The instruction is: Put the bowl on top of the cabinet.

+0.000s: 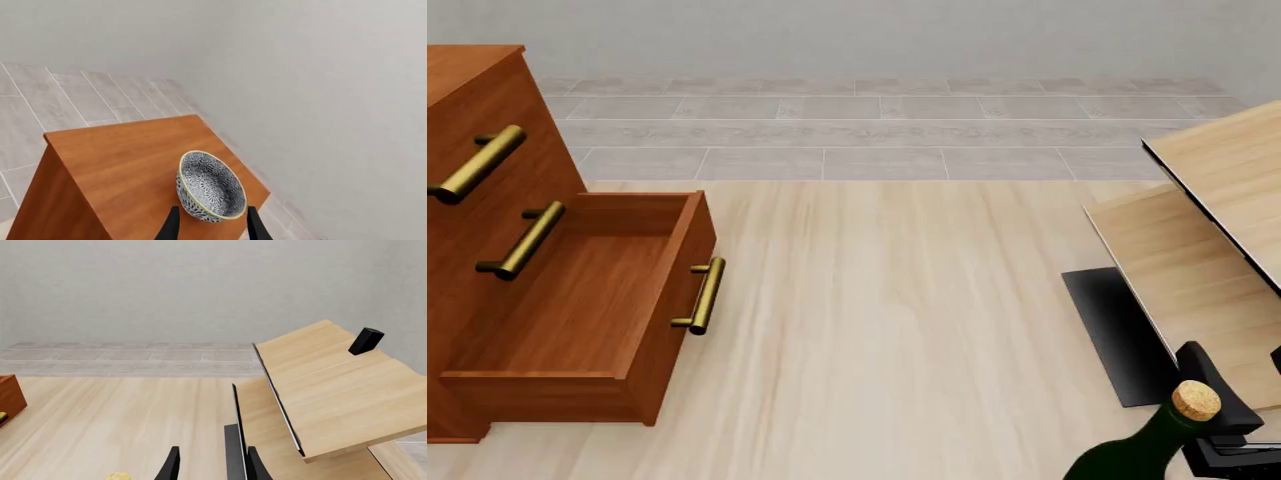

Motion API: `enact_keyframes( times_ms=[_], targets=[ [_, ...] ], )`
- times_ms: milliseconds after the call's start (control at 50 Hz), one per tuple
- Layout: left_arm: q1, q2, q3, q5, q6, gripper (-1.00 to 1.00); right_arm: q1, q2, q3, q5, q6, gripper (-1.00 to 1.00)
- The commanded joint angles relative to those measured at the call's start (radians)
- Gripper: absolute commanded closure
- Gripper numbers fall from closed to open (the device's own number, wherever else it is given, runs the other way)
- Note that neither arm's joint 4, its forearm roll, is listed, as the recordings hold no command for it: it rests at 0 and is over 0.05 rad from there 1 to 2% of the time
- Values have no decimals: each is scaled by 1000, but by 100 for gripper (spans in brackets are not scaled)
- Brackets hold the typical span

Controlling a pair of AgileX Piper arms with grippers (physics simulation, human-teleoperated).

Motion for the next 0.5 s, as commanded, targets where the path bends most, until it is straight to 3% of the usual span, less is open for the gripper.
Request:
enact_keyframes(
  times_ms=[20,500],
  targets=[
    [-37,-47,4,23,7,-100,0,0,-1,0,0,-100],
    [-186,-115,10,65,56,-100,0,0,-1,0,0,-100]
  ],
)
